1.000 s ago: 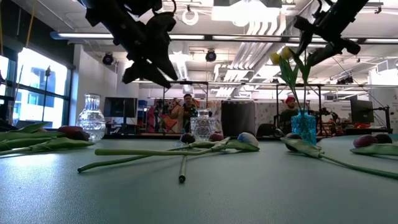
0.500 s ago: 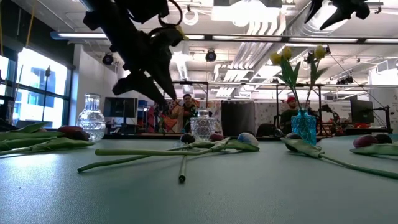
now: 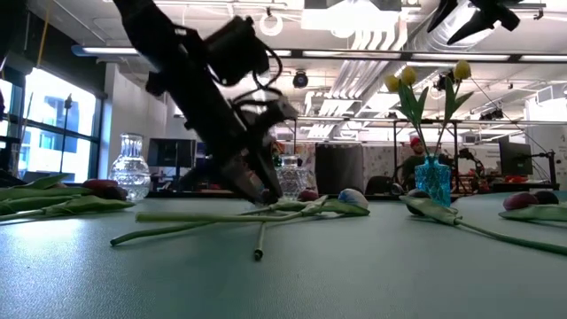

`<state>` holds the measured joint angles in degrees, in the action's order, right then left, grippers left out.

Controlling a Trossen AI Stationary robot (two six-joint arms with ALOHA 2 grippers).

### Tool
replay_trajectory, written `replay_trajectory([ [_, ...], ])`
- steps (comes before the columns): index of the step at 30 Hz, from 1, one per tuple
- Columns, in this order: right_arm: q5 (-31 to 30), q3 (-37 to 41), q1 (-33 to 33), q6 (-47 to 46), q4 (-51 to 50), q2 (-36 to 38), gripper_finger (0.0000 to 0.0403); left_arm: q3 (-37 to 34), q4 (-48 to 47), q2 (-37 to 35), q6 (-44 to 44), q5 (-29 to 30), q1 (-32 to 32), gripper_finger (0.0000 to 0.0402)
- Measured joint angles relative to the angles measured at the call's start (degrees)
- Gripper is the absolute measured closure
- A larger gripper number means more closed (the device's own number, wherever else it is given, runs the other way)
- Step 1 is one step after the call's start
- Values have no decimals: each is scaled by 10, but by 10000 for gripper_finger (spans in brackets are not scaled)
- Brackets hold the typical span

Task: Sort flowers into vase by color
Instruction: Put the black tulip into the right transparent vase

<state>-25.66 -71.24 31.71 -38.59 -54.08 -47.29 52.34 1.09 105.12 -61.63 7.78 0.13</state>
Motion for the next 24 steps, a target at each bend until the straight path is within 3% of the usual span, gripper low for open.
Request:
replay_trajectory([
  [8,35,0,0,12,-25,2,167,3,9,29,-27,10,6,313],
  [19,52,0,0,31,-30,1,167,21,-6,28,-7,4,7,393],
  [24,66,0,0,31,-36,11,167,31,-15,-18,14,-12,9,396],
])
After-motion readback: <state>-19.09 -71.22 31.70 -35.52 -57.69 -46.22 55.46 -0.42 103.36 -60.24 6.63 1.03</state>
